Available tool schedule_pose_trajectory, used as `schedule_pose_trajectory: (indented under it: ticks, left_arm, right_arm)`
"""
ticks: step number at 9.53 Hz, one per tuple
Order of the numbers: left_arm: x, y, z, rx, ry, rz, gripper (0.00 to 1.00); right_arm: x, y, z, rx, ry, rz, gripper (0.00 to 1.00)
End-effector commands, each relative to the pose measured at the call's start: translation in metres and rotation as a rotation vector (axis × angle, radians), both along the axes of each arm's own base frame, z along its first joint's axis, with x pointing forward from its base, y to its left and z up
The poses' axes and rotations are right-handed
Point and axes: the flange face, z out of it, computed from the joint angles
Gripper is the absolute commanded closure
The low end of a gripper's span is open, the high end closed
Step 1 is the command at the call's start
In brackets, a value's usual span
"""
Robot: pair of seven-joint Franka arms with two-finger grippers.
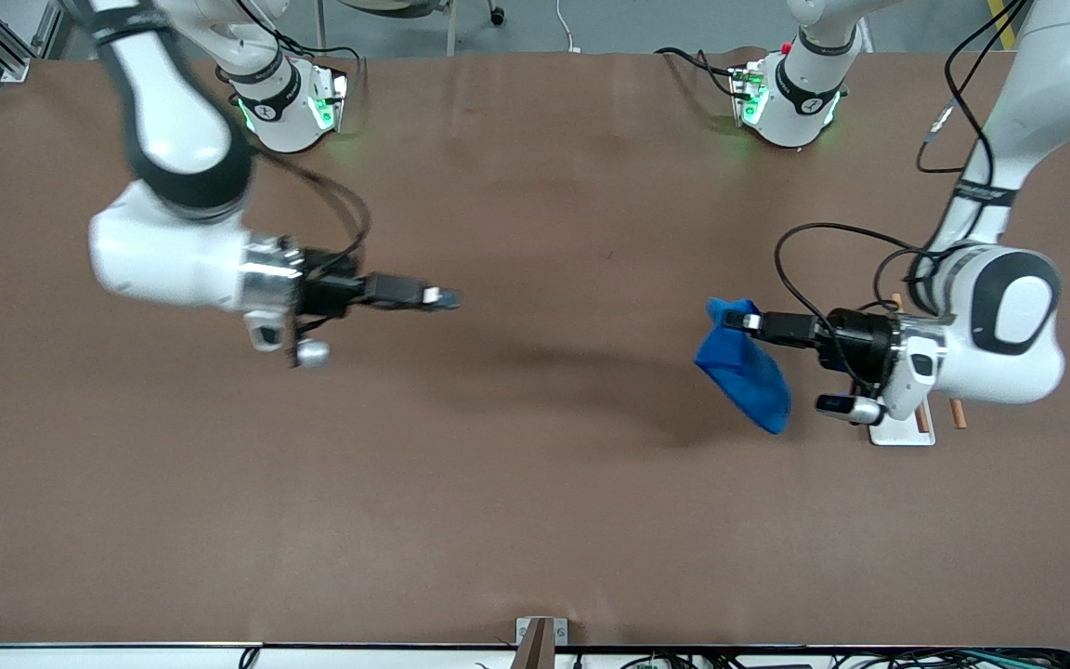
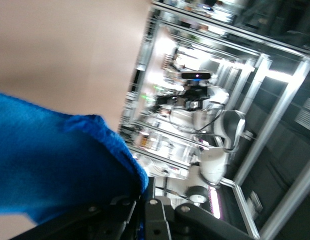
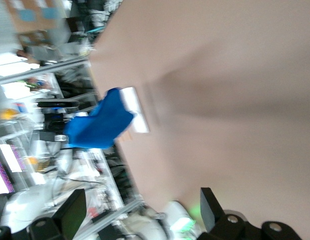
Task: Right arm passes towel to left arm to hang
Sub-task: 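Carry the towel with the left gripper over the wooden dowels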
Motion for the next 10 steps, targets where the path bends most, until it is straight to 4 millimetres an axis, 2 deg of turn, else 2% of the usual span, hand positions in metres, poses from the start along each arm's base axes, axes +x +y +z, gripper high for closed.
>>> schedule_pose_trajectory:
  ticks: [1,3,6,7,8,9,10]
  left_arm:
    - [-0.008,0.034,0.027,0.265,0.051,0.036,1.0]
    - [-0.008,0.078,0.034,0.508,0.071,0.041,1.0]
    - [-0.013,0.142,0.03,0.838,0.041,-0.006,1.0]
    - [-0.013,0.166,0.032,0.936,0.007,-0.027,1.0]
    - [-0.011,0.197,0.037,1.017,-0.024,-0.033,1.0]
    - [-0.007,0.213,0.047,1.055,-0.095,-0.062,1.0]
    - [-0.005,0.23,0.049,1.076,-0.124,-0.078,1.0]
  right_arm:
    - [-0.007,-0.06,0.028,-0.313,-0.091,0.054,0.0]
    - [-0.009,-0.12,0.043,-0.621,-0.145,0.08,0.0]
    - [-0.02,-0.208,0.079,-0.858,-0.179,0.041,0.0]
    - [-0.031,-0.232,0.107,-0.934,-0.19,0.031,0.0]
    - [-0.045,-0.254,0.125,-0.94,-0.16,0.0,0.0]
    - [-0.057,-0.271,0.146,-0.941,-0.153,-0.021,0.0]
    - [-0.063,-0.285,0.174,-0.936,-0.141,-0.033,0.0]
